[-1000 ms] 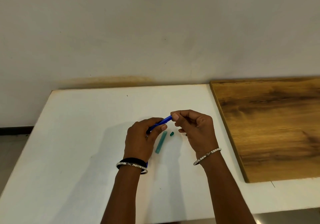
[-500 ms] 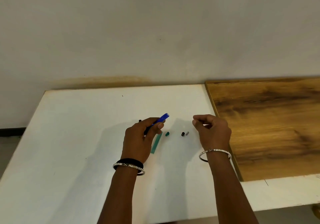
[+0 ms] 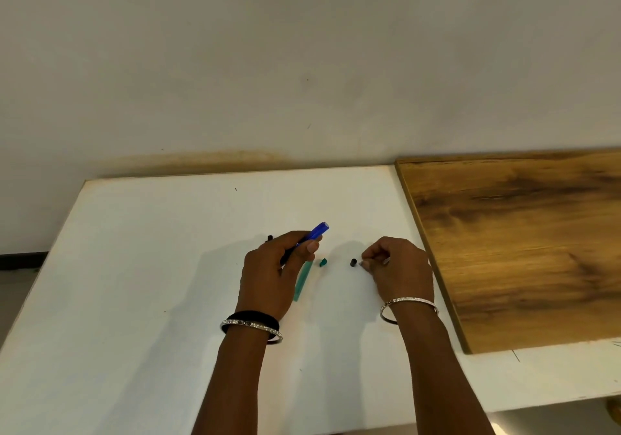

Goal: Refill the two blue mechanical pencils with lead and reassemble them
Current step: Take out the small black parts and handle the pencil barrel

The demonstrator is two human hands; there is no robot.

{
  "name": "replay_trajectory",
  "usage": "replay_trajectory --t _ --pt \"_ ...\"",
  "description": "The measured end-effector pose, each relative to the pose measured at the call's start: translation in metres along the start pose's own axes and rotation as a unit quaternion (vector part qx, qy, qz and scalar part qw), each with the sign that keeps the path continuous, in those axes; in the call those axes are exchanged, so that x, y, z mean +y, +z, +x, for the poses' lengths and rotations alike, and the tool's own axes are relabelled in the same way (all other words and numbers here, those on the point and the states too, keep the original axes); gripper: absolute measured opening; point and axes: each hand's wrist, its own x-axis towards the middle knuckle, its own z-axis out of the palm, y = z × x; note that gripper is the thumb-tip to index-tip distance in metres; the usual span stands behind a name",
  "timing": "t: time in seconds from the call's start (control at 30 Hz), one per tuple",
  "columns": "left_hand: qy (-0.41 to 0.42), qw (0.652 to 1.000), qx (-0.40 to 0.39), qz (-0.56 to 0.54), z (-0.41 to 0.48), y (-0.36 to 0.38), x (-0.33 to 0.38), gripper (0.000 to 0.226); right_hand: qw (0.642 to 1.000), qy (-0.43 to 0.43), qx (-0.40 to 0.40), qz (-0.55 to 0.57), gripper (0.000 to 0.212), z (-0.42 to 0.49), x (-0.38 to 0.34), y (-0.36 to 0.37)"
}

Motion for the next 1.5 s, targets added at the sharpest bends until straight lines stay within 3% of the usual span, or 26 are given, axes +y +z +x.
replay_trajectory --t 0.1,0.23,0.43,1.5 --pt "-0.002 1.0 -0.001 0.0 -0.001 0.0 -0.001 0.046 0.999 0.007 0.019 0.026 0.004 0.0 0.001 -0.003" --pt "-0.012 1.0 -0.001 0.024 0.001 0.0 -0.001 0.036 0.98 0.0 0.076 0.184 0.004 0.002 -0.013 -0.016" --pt "-0.018 0.999 -0.007 0.044 0.001 0.0 -0.002 0.026 0.956 -0.092 -0.051 0.275 0.003 -0.007 -0.038 -0.011" --pt "-0.003 0.998 -0.002 0.07 0.0 -0.002 -0.002 0.027 0.967 -0.121 -0.046 0.218 0.003 -0.005 -0.034 -0.008"
